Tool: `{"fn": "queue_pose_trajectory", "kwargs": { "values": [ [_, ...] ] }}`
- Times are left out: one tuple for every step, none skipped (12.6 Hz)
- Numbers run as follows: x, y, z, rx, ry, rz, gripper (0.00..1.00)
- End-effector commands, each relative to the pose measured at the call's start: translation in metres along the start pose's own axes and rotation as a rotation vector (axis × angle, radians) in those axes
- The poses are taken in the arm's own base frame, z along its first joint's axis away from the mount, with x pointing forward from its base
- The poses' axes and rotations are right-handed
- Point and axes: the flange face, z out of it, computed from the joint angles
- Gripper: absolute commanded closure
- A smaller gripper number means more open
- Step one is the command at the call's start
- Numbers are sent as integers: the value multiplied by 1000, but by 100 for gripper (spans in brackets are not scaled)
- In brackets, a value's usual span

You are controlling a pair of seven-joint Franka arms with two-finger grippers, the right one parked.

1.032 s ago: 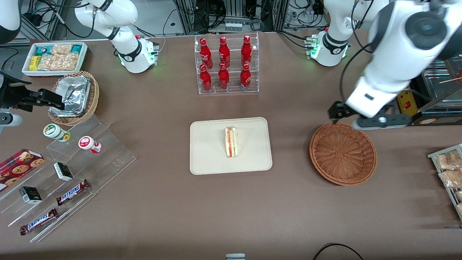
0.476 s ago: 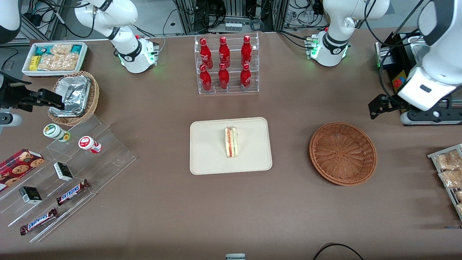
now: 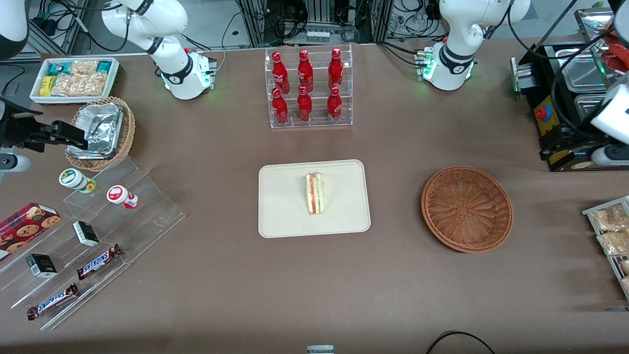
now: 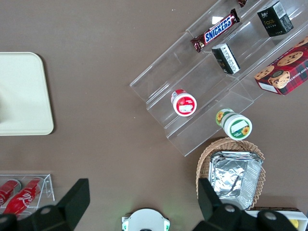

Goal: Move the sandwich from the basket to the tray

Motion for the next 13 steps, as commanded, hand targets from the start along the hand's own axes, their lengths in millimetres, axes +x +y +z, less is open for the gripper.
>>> {"fn": "queue_pose_trajectory", "kwargs": {
  "values": [
    [-6,-14,-24,-6,1,10,0],
    [-5,-16,-29,-5,10,7,0],
    [-6,-24,-28,-4,7,-4,0],
    [-6,-38,-22,-5,-3,-31,0],
    [-5,-45,-18,-24,-6,-47,0],
    [-2,-40,-16,-45,-6,-40,0],
    [0,-28,-17,-45,-6,-21,0],
    [3,-15,-20,-45,0,-8,0],
    [4,-7,-23,-47,2,2,0],
    [4,-4,-22,-47,-4,8,0],
    [4,-2,-23,-49,-5,8,0],
    [4,-2,-24,-49,-7,10,0],
    [3,3,-25,-50,-7,20,0]
  ]
}}
